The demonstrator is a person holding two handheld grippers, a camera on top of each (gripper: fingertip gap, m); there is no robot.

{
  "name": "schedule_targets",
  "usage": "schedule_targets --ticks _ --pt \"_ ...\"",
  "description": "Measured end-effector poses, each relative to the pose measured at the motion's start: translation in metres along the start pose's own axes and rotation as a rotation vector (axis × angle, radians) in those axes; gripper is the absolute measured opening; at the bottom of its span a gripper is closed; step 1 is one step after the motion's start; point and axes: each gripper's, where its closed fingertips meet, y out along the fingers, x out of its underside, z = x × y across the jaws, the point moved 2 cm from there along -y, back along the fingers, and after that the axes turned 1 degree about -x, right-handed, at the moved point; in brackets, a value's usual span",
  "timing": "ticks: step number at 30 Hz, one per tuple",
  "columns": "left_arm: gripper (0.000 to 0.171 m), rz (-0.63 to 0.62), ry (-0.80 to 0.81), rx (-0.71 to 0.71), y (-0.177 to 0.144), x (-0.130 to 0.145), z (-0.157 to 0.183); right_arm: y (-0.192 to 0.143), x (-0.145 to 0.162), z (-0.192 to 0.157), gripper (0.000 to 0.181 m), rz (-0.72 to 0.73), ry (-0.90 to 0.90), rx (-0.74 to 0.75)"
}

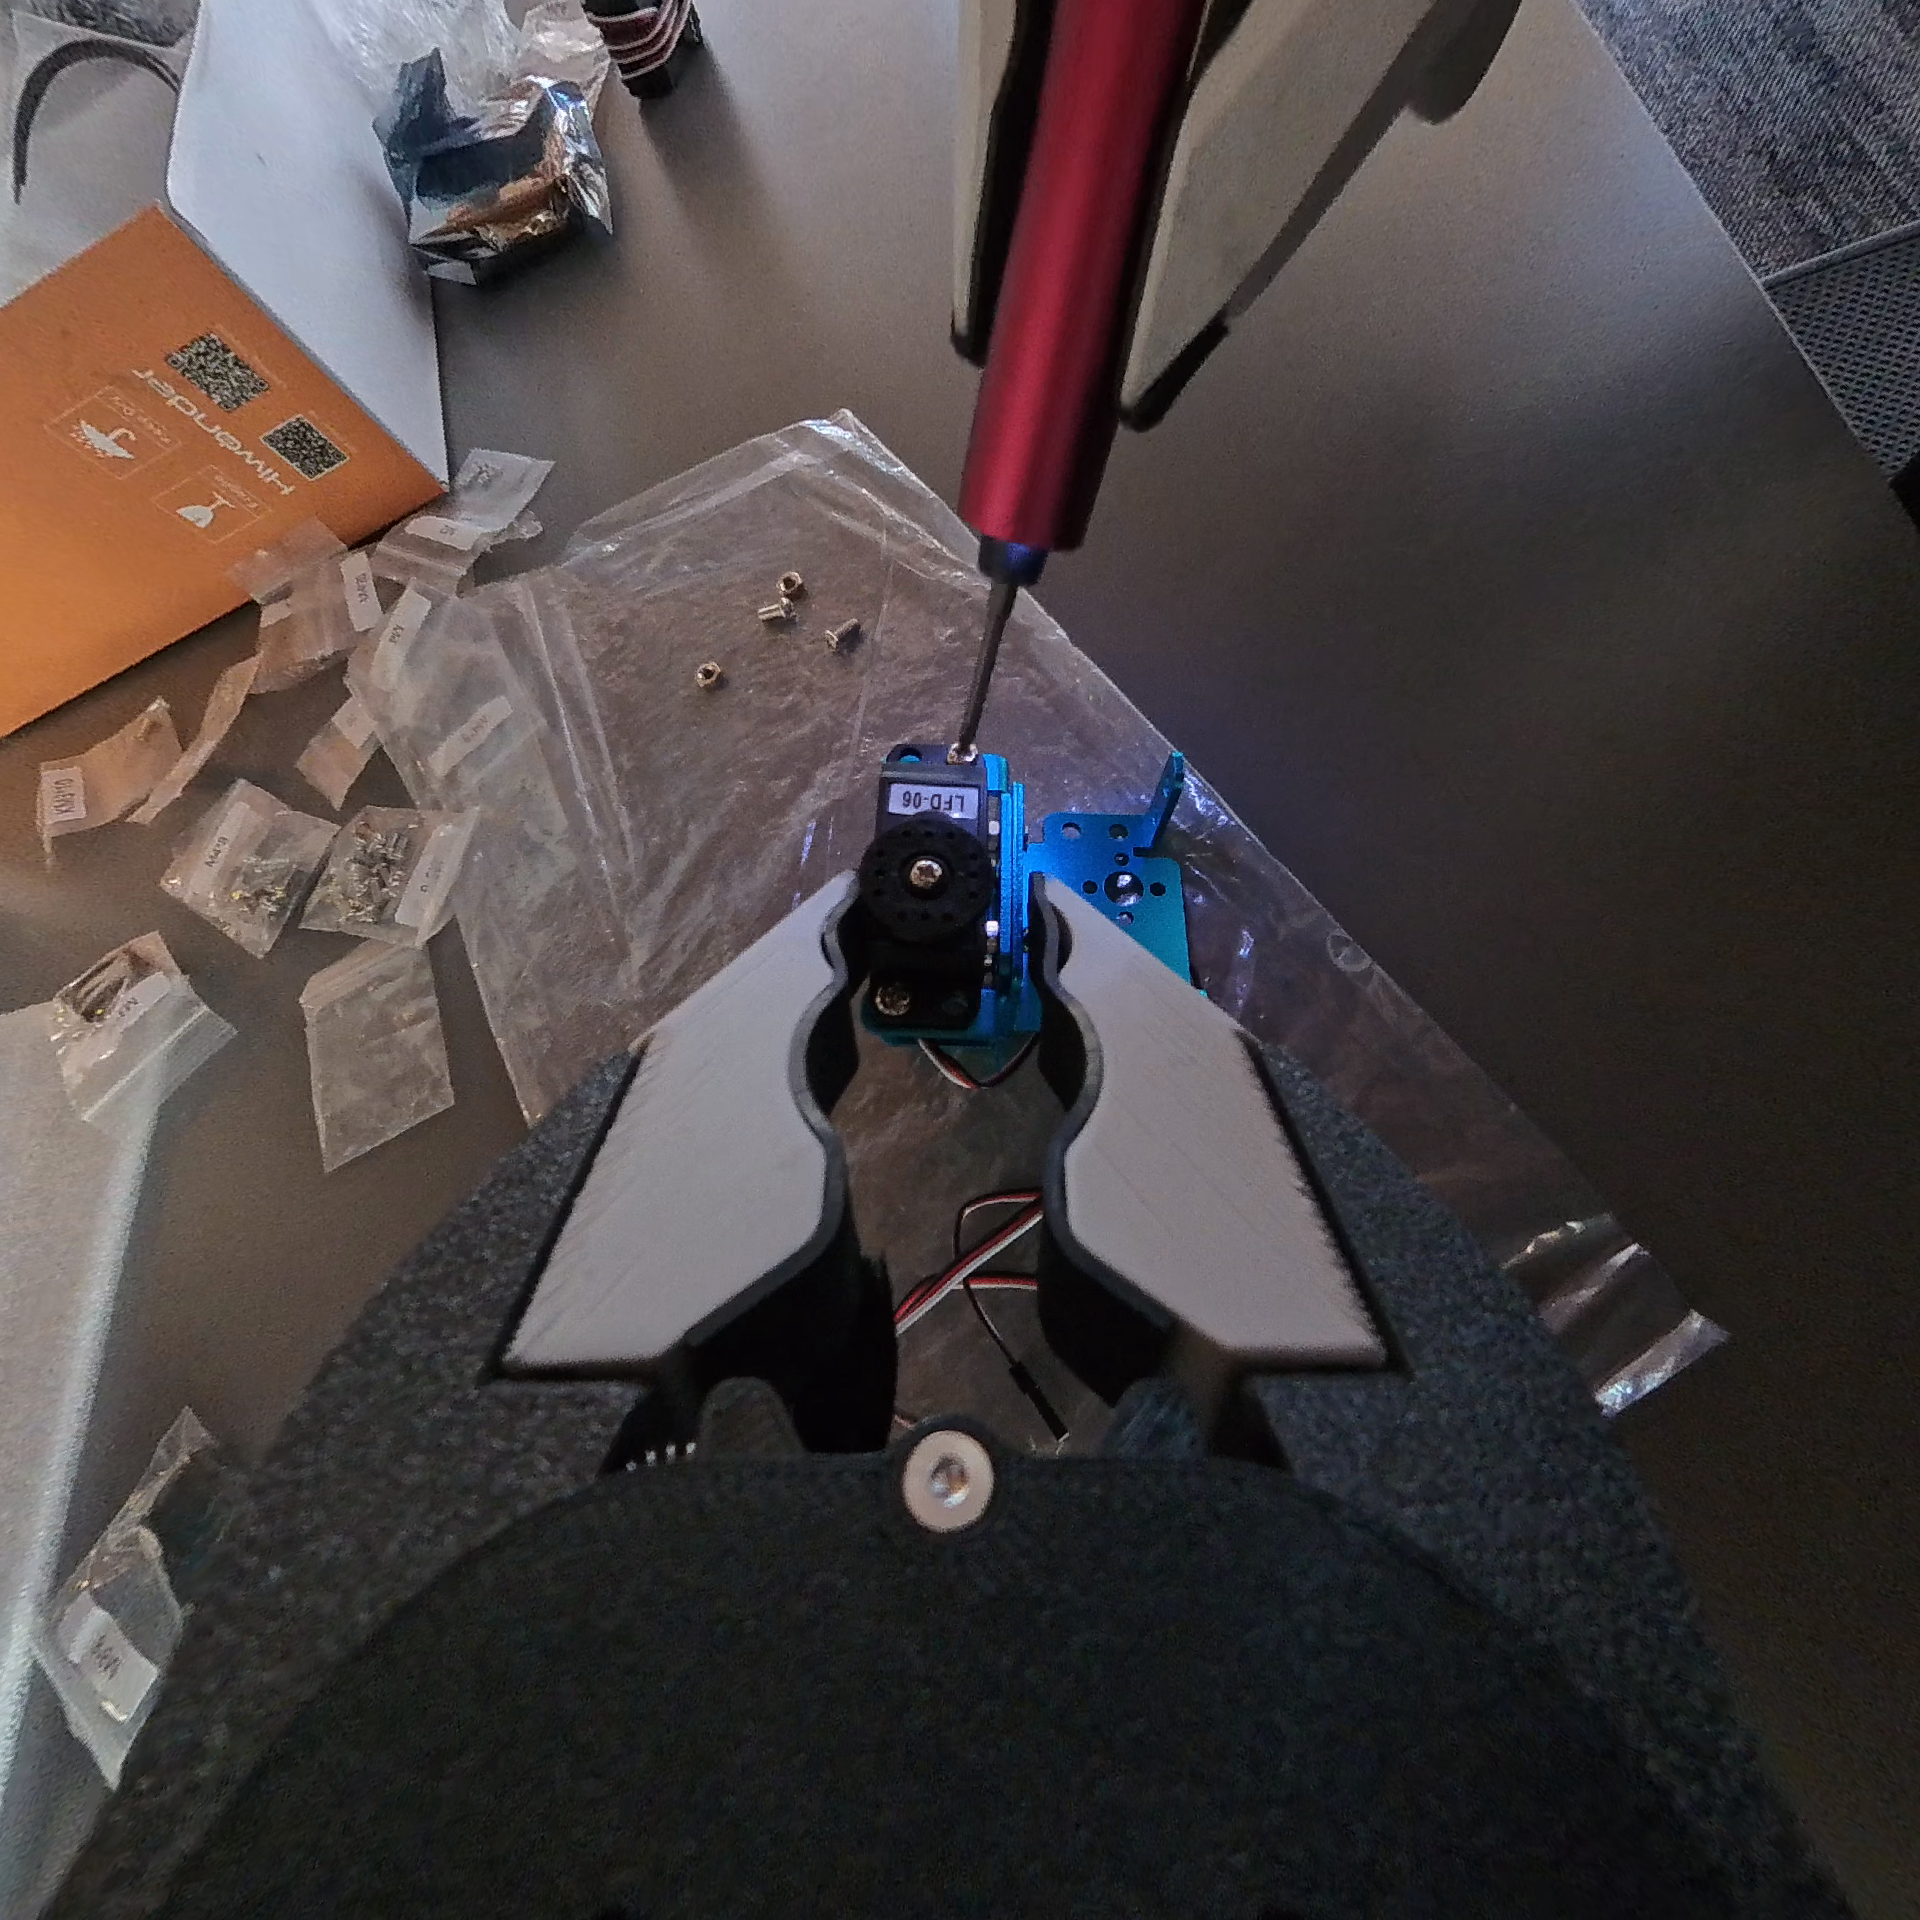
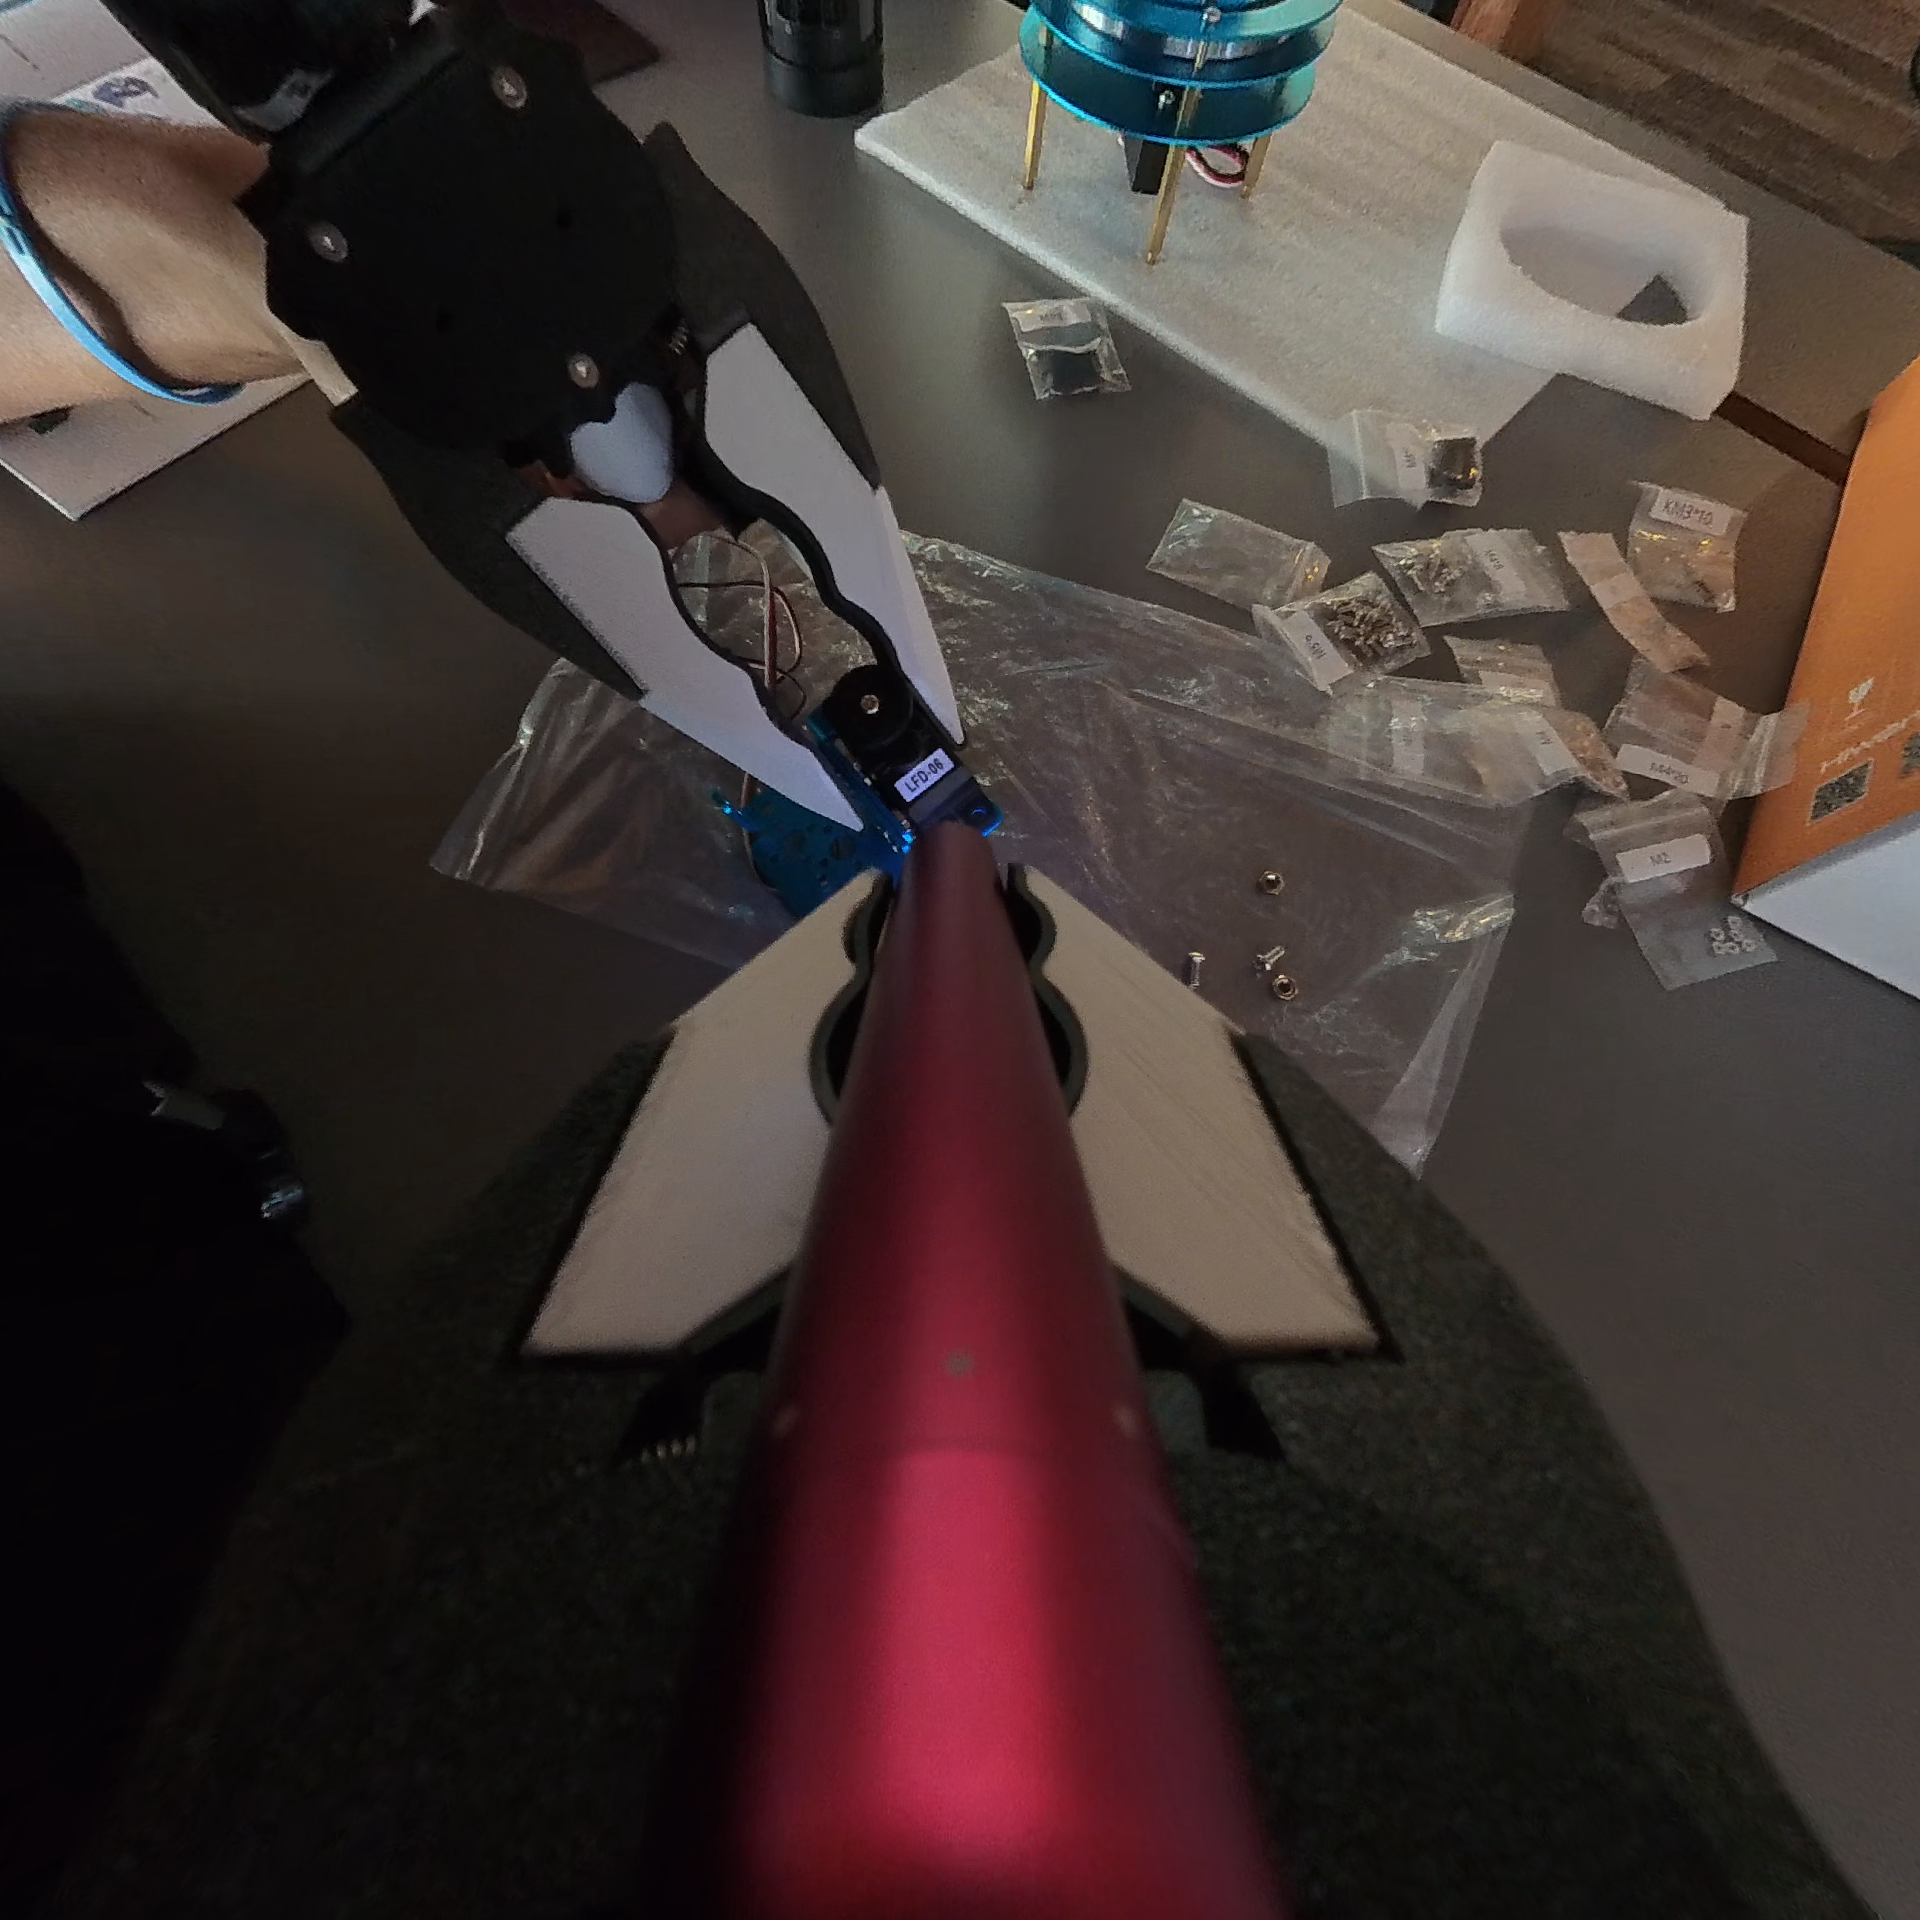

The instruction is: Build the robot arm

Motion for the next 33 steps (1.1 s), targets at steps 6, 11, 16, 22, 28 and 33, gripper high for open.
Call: schedule_targets --ticks 6,11,16,22,28,33 --pt "0.030 -0.006 0.015 -0.003 0.000 0.000 0.001 0.001 -0.002 -0.002 0.020 -0.030 -0.032 0.003" --pt "0.030 -0.006 0.012 0.009 0.000 -0.001 0.000 0.005 -0.012 -0.002 0.021 -0.177 -0.146 -0.055" --pt "0.030 0.007 -0.024 0.021 0.000 -0.001 0.001 0.010 -0.020 0.001 0.021 -0.253 -0.156 -0.119" --pt "0.030 0.031 -0.070 0.040 0.000 0.000 -0.001 0.010 -0.018 0.002 0.021 -0.260 -0.147 -0.087" --pt "0.029 0.035 -0.044 0.033 -0.001 0.000 0.000 0.010 -0.016 0.000 0.021 -0.247 -0.109 -0.062" --pt "0.029 0.035 -0.024 0.021 -0.001 0.000 0.001 0.011 -0.017 -0.002 0.021 -0.270 -0.125 -0.059"
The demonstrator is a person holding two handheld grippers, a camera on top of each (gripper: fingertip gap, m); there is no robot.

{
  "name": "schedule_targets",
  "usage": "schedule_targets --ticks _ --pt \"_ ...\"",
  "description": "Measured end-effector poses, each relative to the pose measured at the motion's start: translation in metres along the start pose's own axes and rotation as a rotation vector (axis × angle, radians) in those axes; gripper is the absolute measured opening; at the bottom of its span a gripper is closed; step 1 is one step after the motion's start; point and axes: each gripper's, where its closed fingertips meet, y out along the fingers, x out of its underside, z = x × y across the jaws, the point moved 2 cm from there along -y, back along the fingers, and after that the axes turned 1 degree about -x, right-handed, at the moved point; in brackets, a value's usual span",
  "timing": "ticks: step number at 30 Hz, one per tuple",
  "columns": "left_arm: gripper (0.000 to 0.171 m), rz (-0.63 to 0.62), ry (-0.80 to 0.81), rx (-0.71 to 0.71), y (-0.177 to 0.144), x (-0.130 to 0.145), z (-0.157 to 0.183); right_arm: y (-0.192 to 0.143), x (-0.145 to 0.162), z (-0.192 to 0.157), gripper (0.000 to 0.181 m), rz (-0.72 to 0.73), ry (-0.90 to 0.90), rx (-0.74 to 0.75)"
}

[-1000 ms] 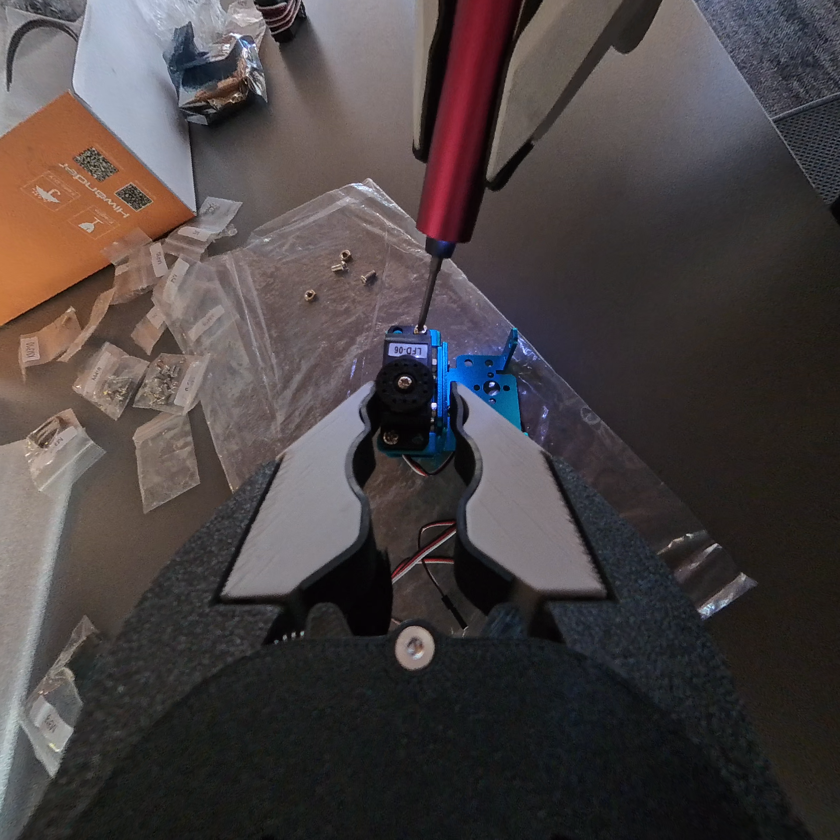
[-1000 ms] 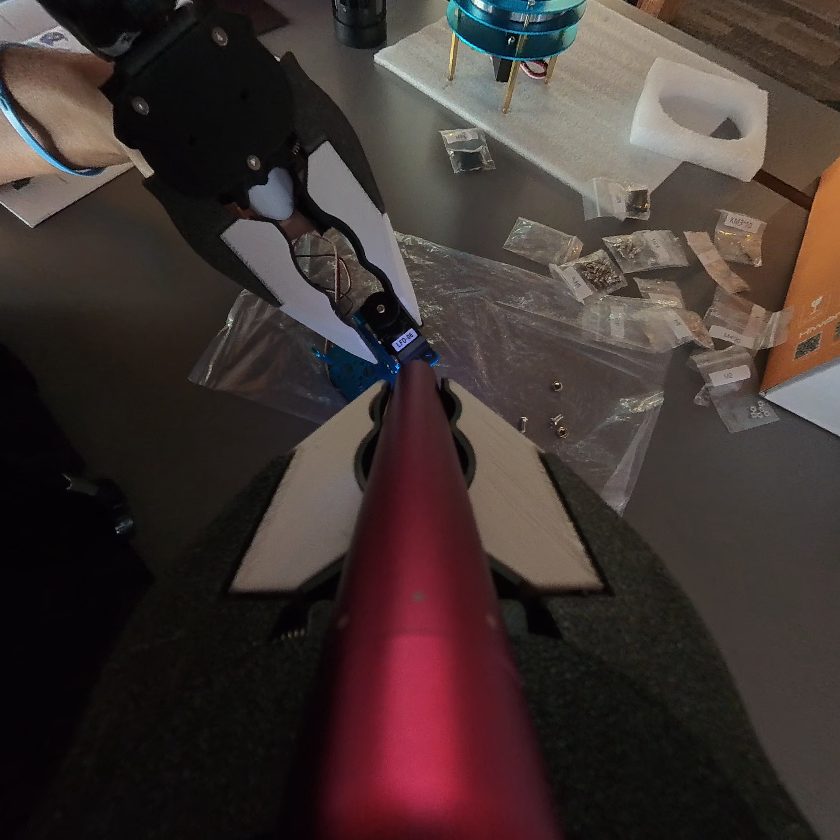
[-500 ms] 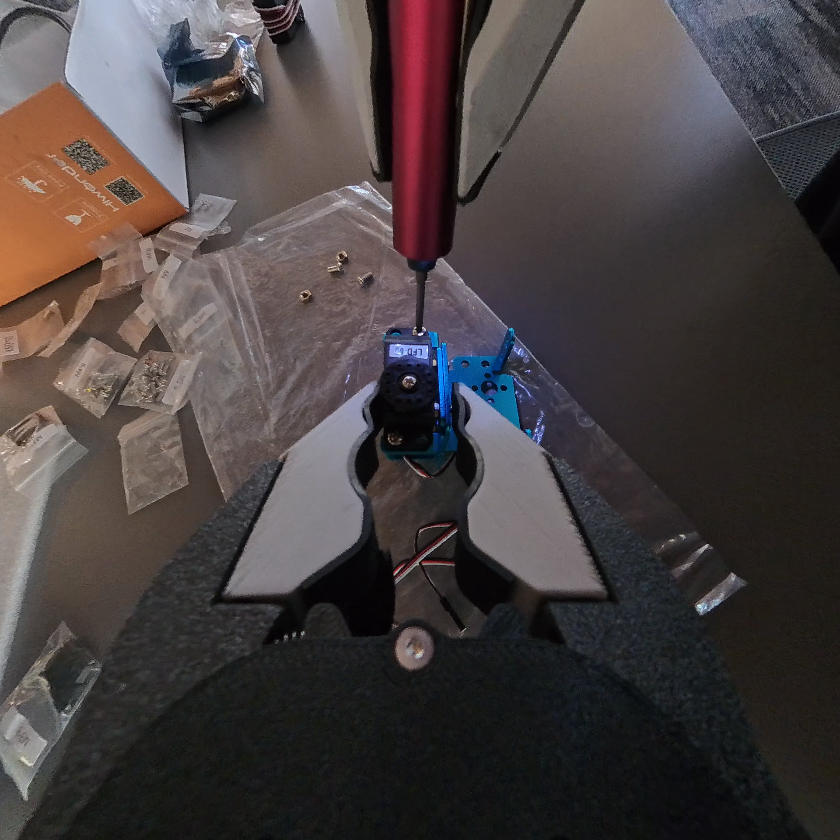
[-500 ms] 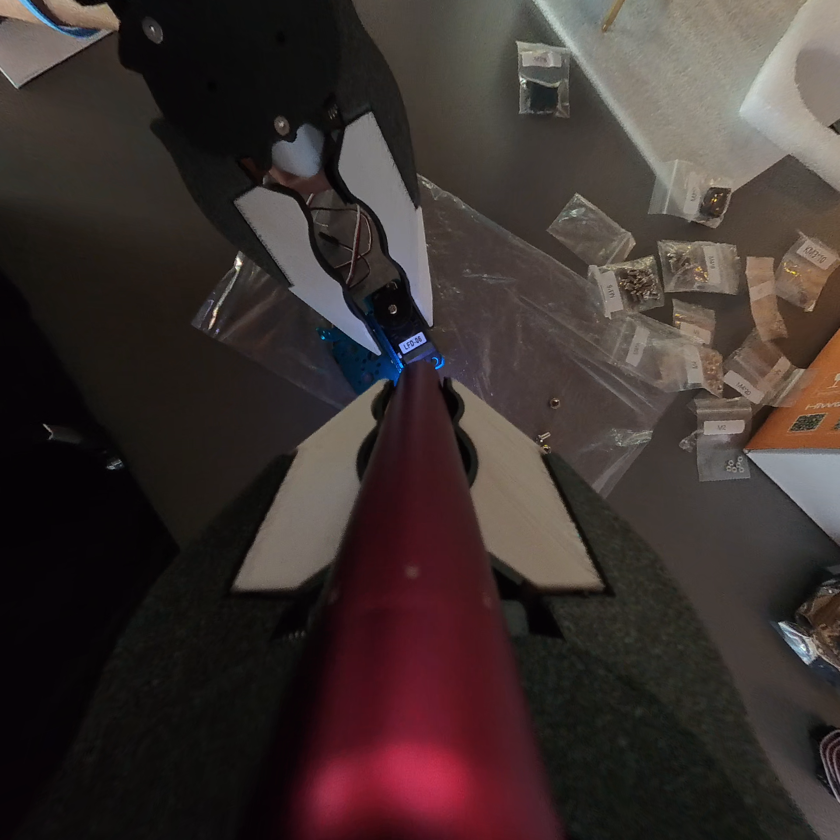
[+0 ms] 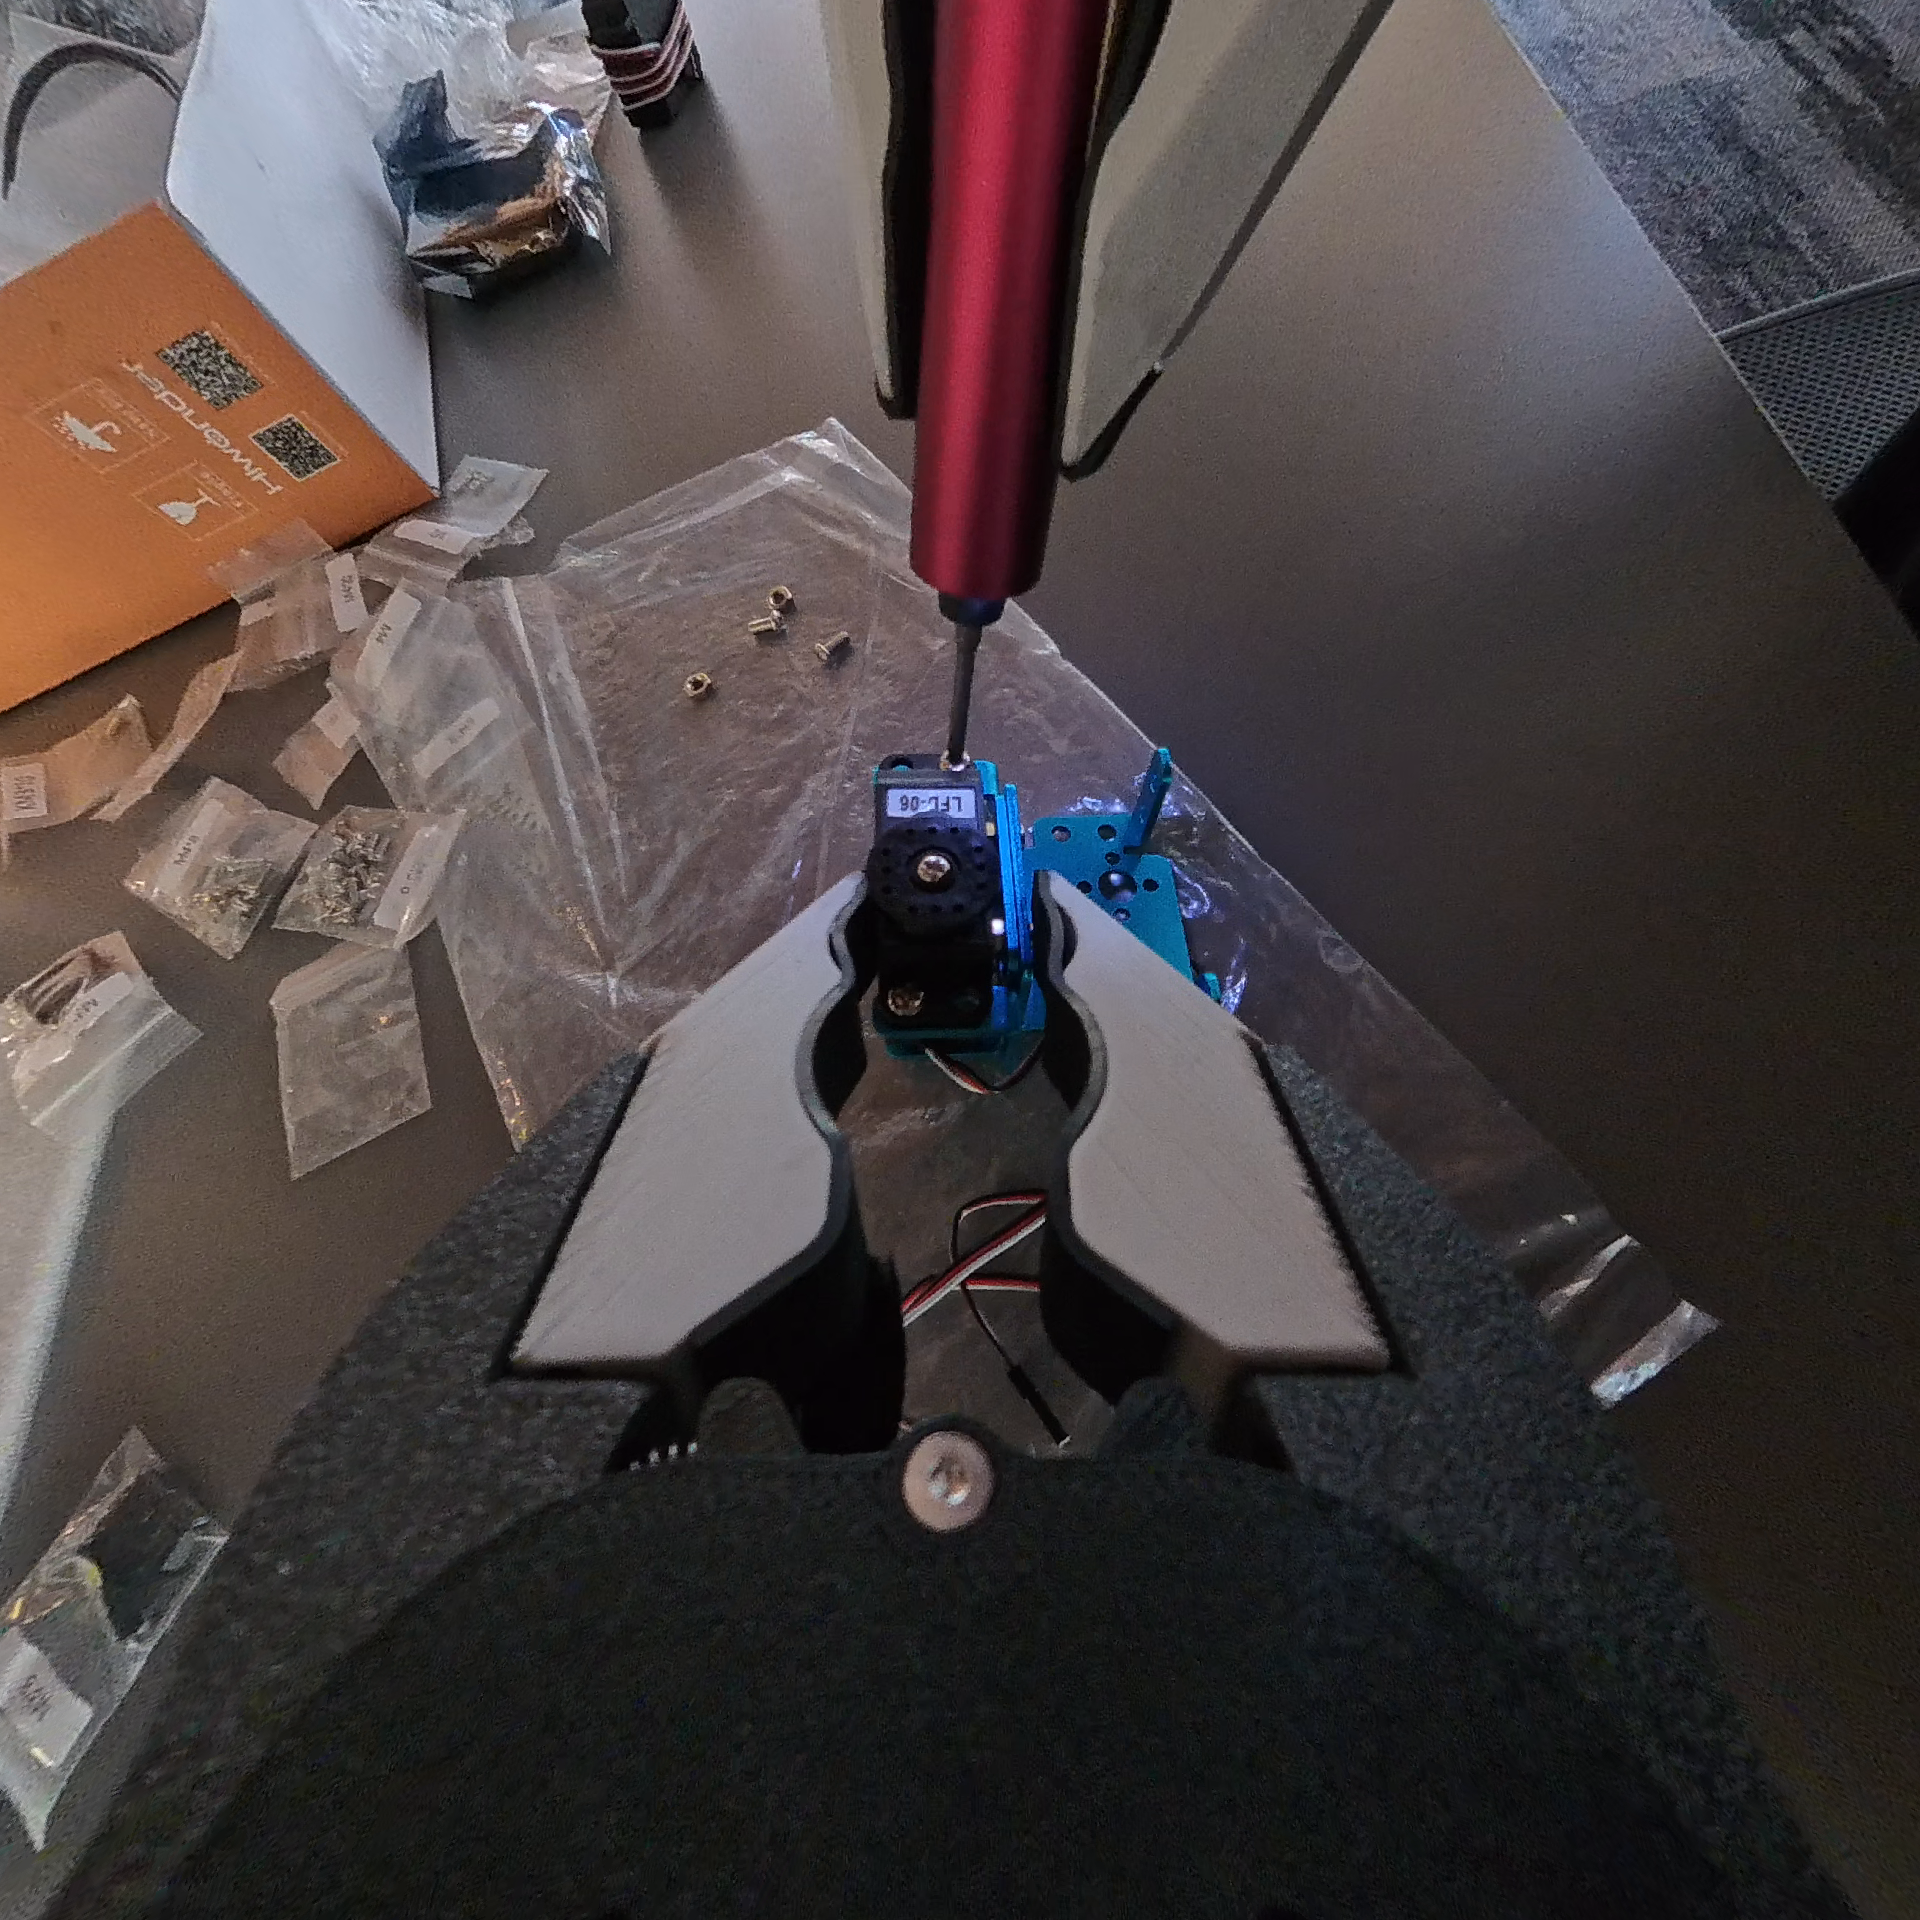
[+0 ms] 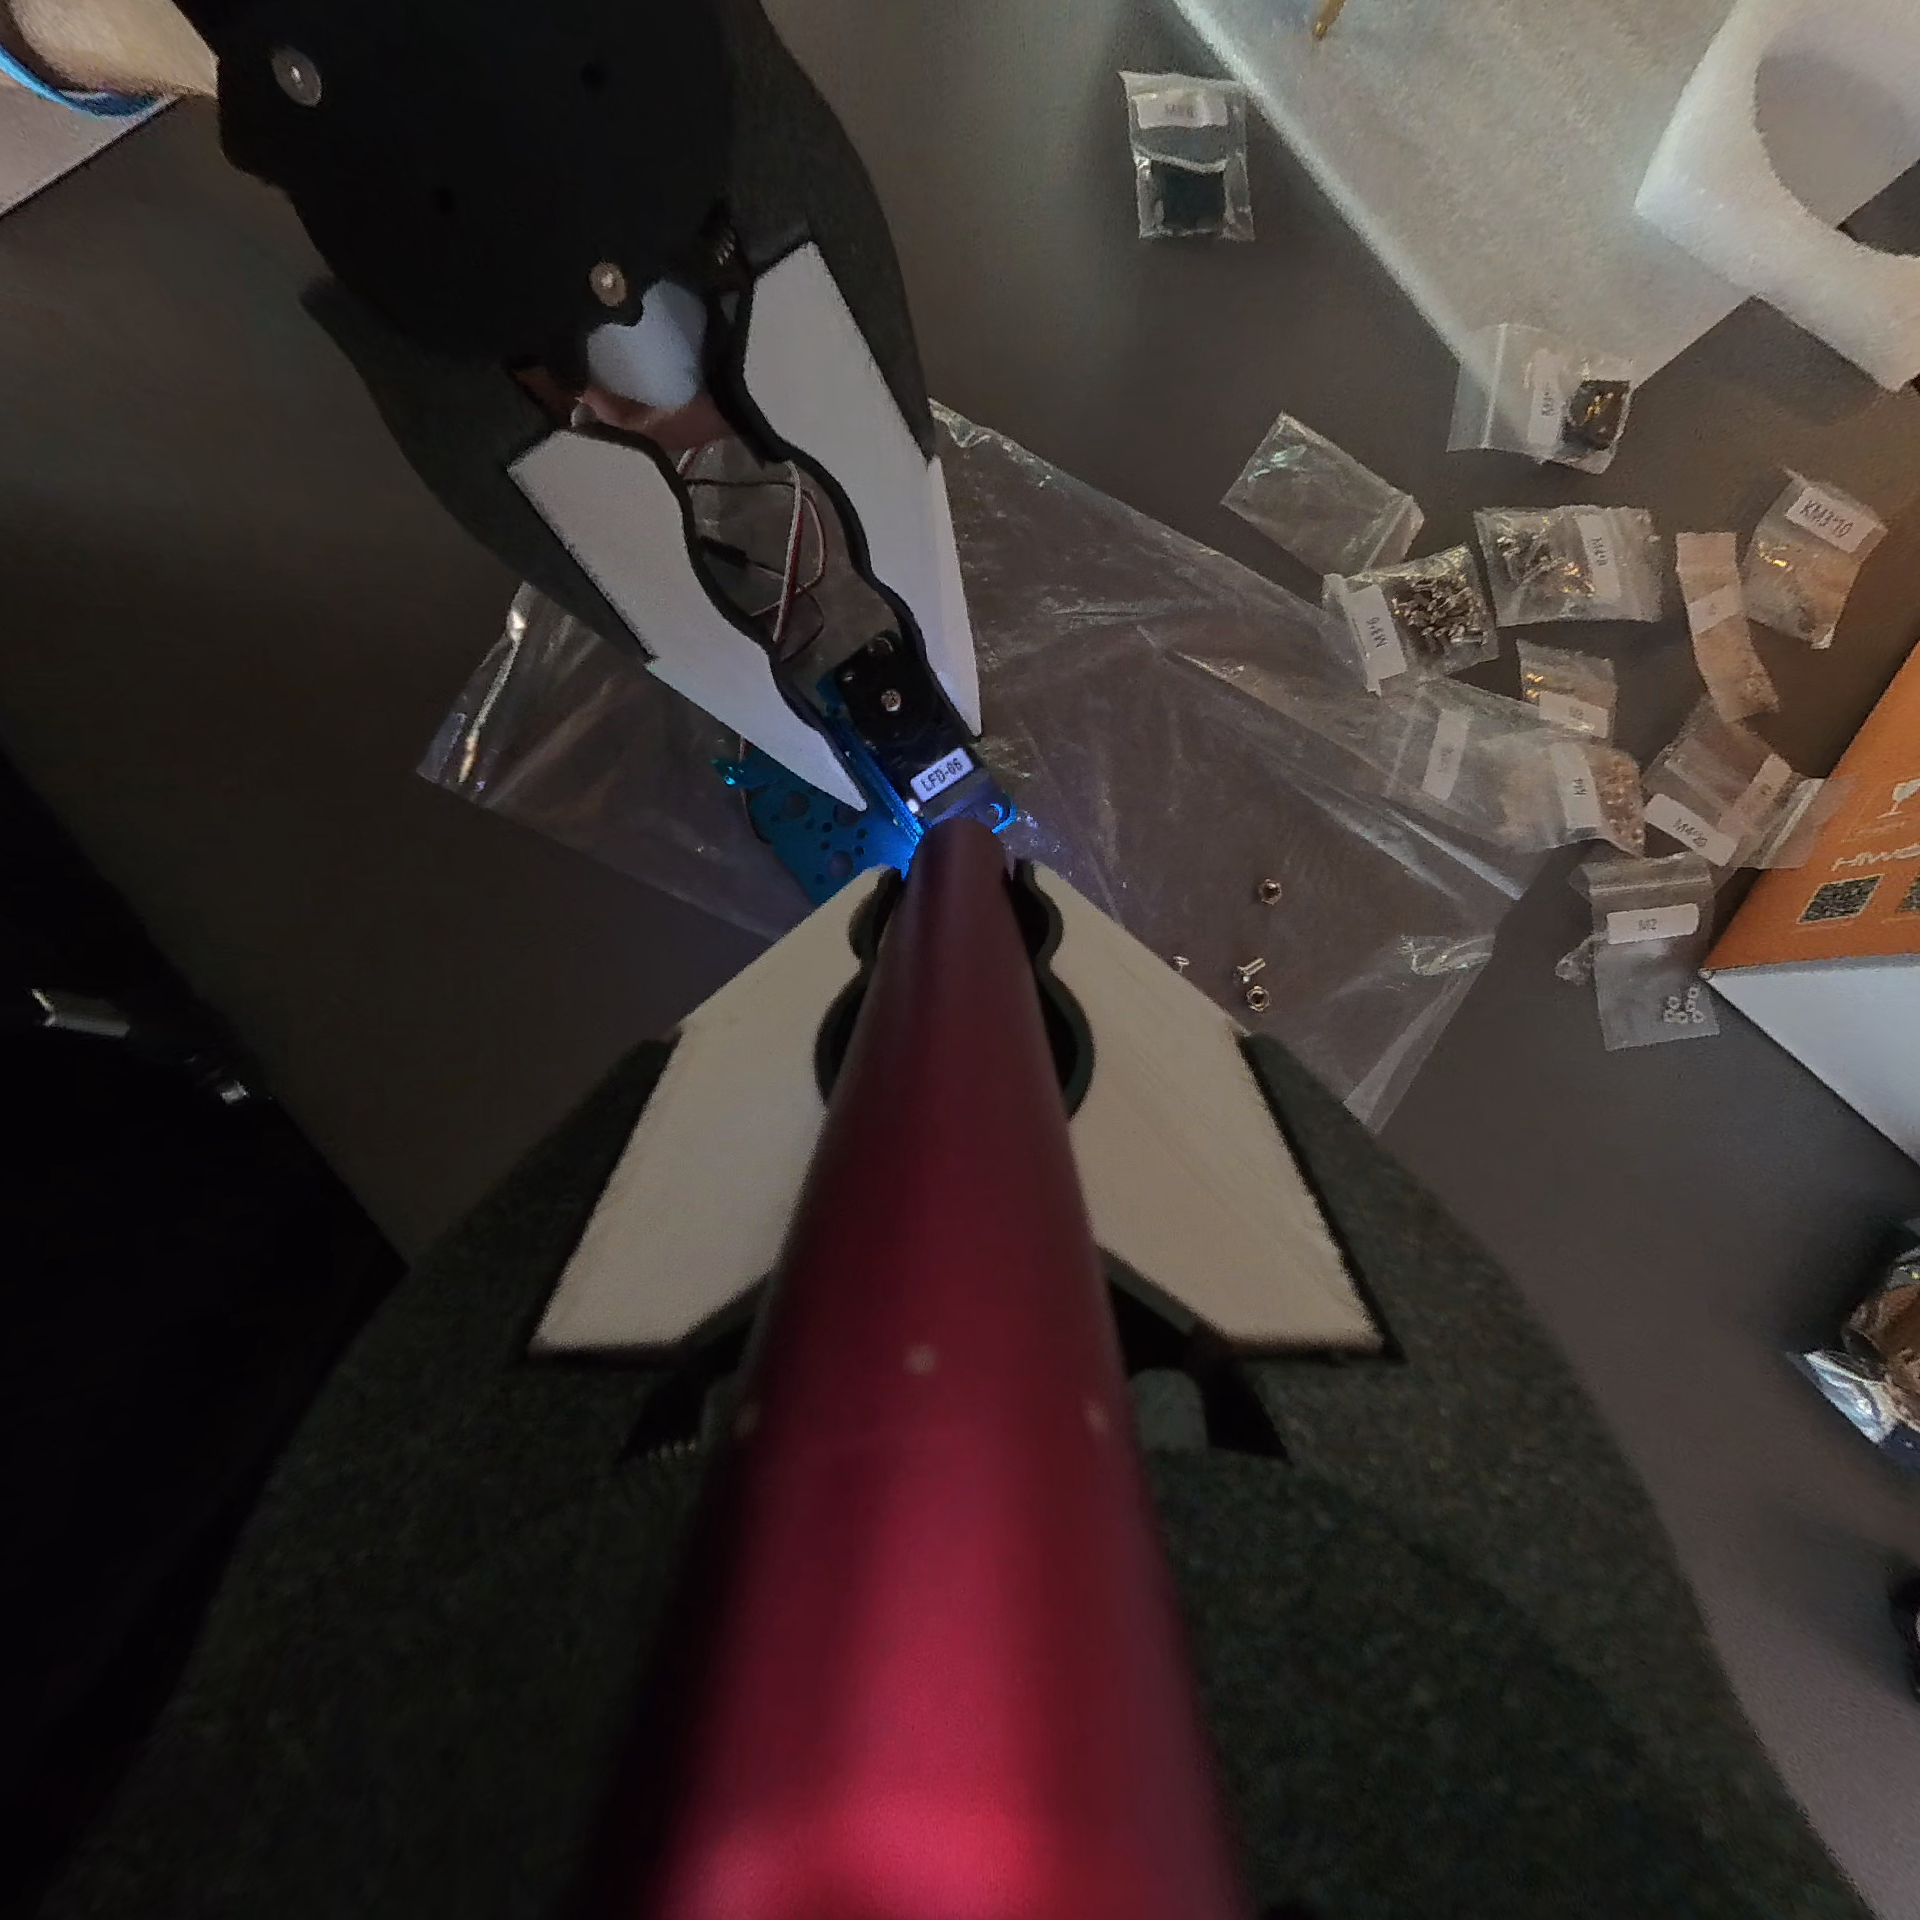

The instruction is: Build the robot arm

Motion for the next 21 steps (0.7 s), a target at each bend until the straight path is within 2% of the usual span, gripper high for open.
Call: schedule_targets --ticks 9,21 --pt "0.029 0.004 0.015 -0.009 0.0001 0.0002 0.0000 0.0009 -0.0022 -0.0002 0.021 -0.063 -0.044 -0.023" --pt "0.030 0.009 0.014 -0.011 -0.0001 0.0006 -0.0005 0.0016 -0.0032 0.0020 0.021 -0.074 -0.029 -0.040"
